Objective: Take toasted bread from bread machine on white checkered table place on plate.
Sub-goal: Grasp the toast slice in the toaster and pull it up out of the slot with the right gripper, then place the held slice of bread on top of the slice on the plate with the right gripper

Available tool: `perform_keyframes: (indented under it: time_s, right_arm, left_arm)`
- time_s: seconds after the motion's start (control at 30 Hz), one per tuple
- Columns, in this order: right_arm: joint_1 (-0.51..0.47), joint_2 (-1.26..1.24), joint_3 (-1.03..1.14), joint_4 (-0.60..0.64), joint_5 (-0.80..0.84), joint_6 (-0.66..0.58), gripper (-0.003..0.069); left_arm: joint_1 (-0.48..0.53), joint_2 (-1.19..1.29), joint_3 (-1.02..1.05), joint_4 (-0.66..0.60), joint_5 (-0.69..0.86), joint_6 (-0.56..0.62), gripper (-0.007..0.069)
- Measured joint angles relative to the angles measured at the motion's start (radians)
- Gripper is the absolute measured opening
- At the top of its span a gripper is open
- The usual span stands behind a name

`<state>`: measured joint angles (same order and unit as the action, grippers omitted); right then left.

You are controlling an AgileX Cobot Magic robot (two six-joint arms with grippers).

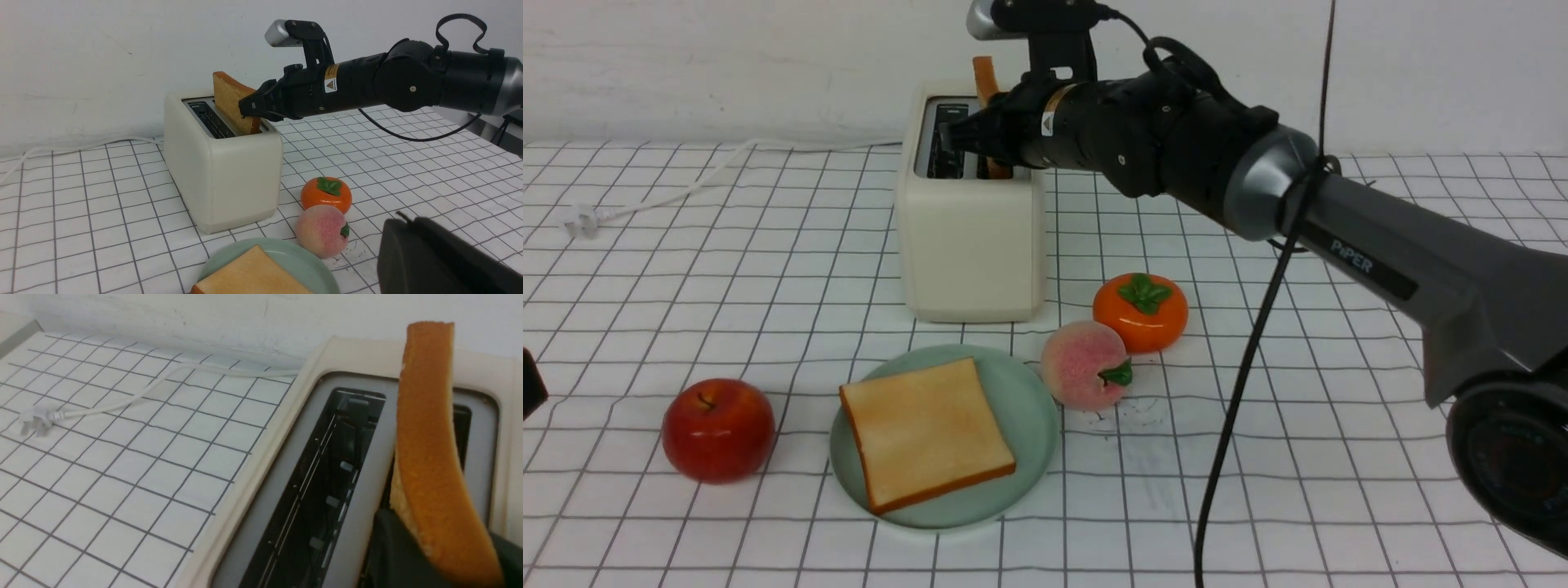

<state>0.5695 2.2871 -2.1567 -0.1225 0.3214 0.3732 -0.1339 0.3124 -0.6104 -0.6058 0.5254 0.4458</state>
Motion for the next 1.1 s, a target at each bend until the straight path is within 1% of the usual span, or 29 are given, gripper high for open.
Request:
perform_keyframes:
  time_s: [0.3, 0.47, 0.53, 0.57, 0.63, 0.73, 0.77, 0.83, 0.93, 0.97, 1.03, 1.07, 1.1]
  right_arm:
    - [0.0, -0.017, 0.0, 0.0, -0.037, 0.0, 0.0111]
    - [0.009, -0.134, 0.0, 0.006, 0.001, 0.001, 0.0111]
    - [0.03, -0.235, -0.001, 0.007, 0.105, -0.03, 0.0111]
    - [0.034, -0.252, -0.001, 0.008, 0.131, -0.041, 0.0111]
    - [0.057, -0.355, 0.002, 0.035, 0.322, -0.142, 0.0111]
    - [0.053, -0.478, 0.064, 0.122, 0.532, -0.297, 0.0111]
    - [0.043, -0.509, 0.096, 0.155, 0.574, -0.337, 0.0111]
    - [0.004, -0.581, 0.197, 0.258, 0.649, -0.419, 0.0111]
    - [-0.074, -0.661, 0.378, 0.47, 0.704, -0.526, 0.0109]
    - [-0.079, -0.661, 0.389, 0.485, 0.704, -0.526, 0.0109]
    - [-0.104, -0.66, 0.494, 0.687, 0.709, -0.655, 0.0109]
    - [-0.104, -0.648, 0.517, 0.769, 0.71, -0.698, 0.0109]
    - [-0.104, -0.639, 0.527, 0.786, 0.71, -0.719, 0.0109]
  left_arm:
    - [0.0, 0.0, 0.0, 0.0, 0.0, 0.0, -0.0013]
    - [0.0, 0.0, 0.0, 0.0, 0.003, 0.0, -0.0013]
    - [0.0, 0.0, 0.0, 0.0, 0.01, 0.0, -0.0013]
    - [0.0, 0.0, 0.0, 0.0, 0.012, 0.0, -0.0013]
    - [0.0, 0.0, 0.0, 0.0, 0.032, 0.0, -0.0013]
    - [0.0, 0.0, 0.0, 0.001, 0.053, 0.0, -0.0013]
    - [0.0, 0.0, 0.0, 0.001, 0.059, 0.0, -0.0013]
    - [0.0, 0.0, 0.0, 0.002, 0.074, 0.0, -0.0013]
    - [0.0, 0.0, 0.0, 0.002, 0.099, 0.0, -0.0013]
    - [0.0, 0.0, 0.0, 0.002, 0.101, 0.0, -0.0013]
    - [0.0, 0.0, 0.0, 0.002, 0.105, 0.0, -0.0013]
    - [0.0, 0.0, 0.0, 0.002, 0.106, 0.0, -0.0013]
    - [0.0, 0.0, 0.0, 0.002, 0.106, 0.0, -0.0013]
